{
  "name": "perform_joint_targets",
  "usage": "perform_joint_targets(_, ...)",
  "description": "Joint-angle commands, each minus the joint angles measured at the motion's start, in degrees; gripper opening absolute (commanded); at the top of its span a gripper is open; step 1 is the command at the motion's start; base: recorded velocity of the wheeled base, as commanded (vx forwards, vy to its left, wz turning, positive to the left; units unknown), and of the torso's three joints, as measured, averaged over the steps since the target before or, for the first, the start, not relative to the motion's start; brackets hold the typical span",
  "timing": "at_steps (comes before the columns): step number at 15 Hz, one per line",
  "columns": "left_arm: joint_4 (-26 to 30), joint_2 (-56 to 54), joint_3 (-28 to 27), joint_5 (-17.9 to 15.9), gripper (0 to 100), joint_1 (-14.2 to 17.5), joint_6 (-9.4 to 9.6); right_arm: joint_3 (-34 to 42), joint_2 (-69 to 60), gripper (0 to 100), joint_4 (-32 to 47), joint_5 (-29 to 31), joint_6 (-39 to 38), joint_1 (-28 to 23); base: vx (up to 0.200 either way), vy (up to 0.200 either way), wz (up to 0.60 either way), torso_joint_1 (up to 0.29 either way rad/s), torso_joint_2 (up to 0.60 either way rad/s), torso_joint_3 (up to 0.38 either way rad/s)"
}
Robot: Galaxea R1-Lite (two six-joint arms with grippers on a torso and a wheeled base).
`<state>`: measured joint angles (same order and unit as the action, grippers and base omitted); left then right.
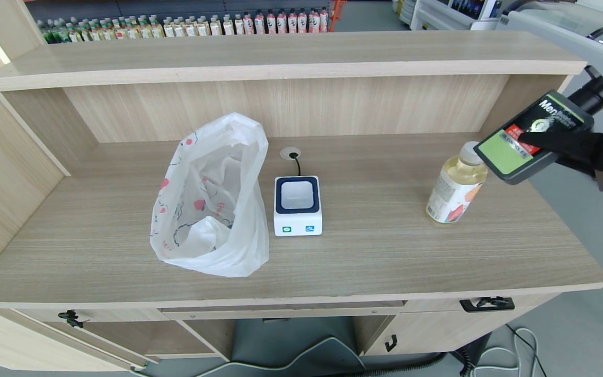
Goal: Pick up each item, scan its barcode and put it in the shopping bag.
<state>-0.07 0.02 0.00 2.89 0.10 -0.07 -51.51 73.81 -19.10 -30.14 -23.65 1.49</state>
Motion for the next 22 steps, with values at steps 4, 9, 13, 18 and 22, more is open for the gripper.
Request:
perform_joint_targets(4,-0.01,-0.02,0.0,0.01,100,-0.01,-0.01,-2.37,3.97,0,0.03,-0.36,-4.91,6.42,0.0,0.0,0.0,0.0,0.0,0.0)
perform_joint_targets(9,-0.01,-0.02,0.0,0.01,100,-0.01,0.16,-4.92,4.14,0,0.12,-1.94,-7.29,7.39,0.0,0.0,0.0,0.0,0.0,0.0)
perform_joint_targets(13,-0.01,-0.02,0.0,0.01,100,-0.01,0.07,-5.45,5.11,0,0.03,-2.74,-7.29,9.15,0.0,0.15,0.0,-0.004,0.0,0.003)
perform_joint_targets(18,-0.01,-0.02,0.0,0.01,100,-0.01,0.07,-7.56,9.77,0,-0.32,-1.94,-6.5,11.7,0.0,0.2,0.0,0.007,0.01,0.002)
perform_joint_targets(22,-0.01,-0.02,0.0,0.01,100,-0.01,0.25,-12.3,18.47,0,-0.23,4.3,-2.45,11.7,0.0,0.05,0.0,0.001,0.0,-0.002)
